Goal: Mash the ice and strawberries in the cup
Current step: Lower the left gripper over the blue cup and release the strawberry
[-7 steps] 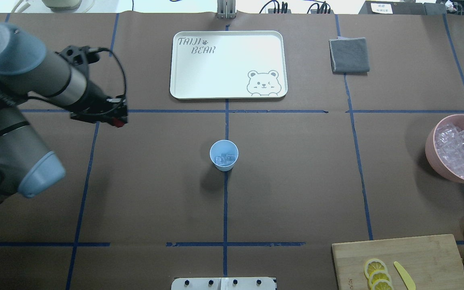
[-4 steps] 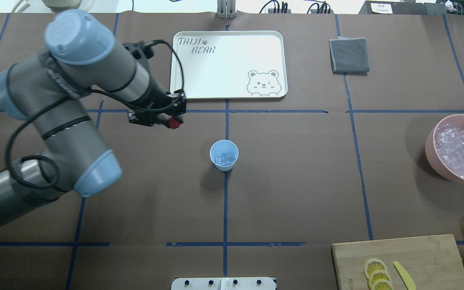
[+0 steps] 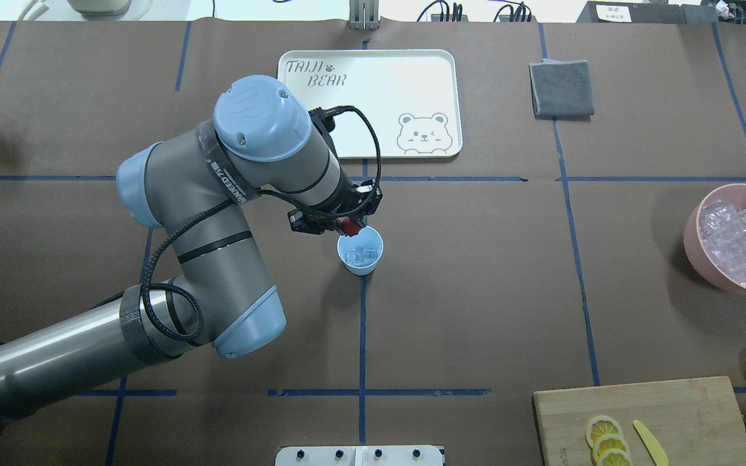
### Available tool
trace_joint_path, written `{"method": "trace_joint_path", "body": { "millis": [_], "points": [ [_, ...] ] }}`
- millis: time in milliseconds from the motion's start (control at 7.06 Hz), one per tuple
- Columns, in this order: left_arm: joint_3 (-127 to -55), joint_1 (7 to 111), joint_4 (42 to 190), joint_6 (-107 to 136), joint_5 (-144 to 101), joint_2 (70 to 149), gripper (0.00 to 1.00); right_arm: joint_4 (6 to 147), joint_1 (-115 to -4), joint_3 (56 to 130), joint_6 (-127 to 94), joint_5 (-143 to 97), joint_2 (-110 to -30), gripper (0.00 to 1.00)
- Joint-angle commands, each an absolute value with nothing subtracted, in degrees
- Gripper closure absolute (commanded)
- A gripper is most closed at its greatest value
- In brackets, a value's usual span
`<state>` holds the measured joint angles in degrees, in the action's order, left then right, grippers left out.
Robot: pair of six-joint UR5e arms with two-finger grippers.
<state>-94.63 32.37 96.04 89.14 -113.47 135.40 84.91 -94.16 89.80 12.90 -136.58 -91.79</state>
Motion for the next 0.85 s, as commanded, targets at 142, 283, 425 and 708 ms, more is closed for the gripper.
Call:
{"method": "trace_joint_path", "body": {
  "millis": [142,283,425,708],
  "points": [
    [-93.9,31.6,96.2,88.9,-113.3,135.5,0.99,84.9,-94.1,89.8,12.1,-136.6,-91.6,0.0],
    [-93.5,31.6,96.2,88.9,-113.3,135.5,0.94,84.9,-94.1,89.8,11.9,-136.6,-91.5,0.0],
    [-93.3,31.6,96.2,88.9,-113.3,135.6,0.81,84.9,-94.1,89.7,11.8,-136.6,-91.5,0.0],
    [-93.3,31.5,96.2,88.8,-113.3,135.6,0.31,84.9,-94.1,89.8,11.7,-136.6,-91.2,0.0]
  ]
}}
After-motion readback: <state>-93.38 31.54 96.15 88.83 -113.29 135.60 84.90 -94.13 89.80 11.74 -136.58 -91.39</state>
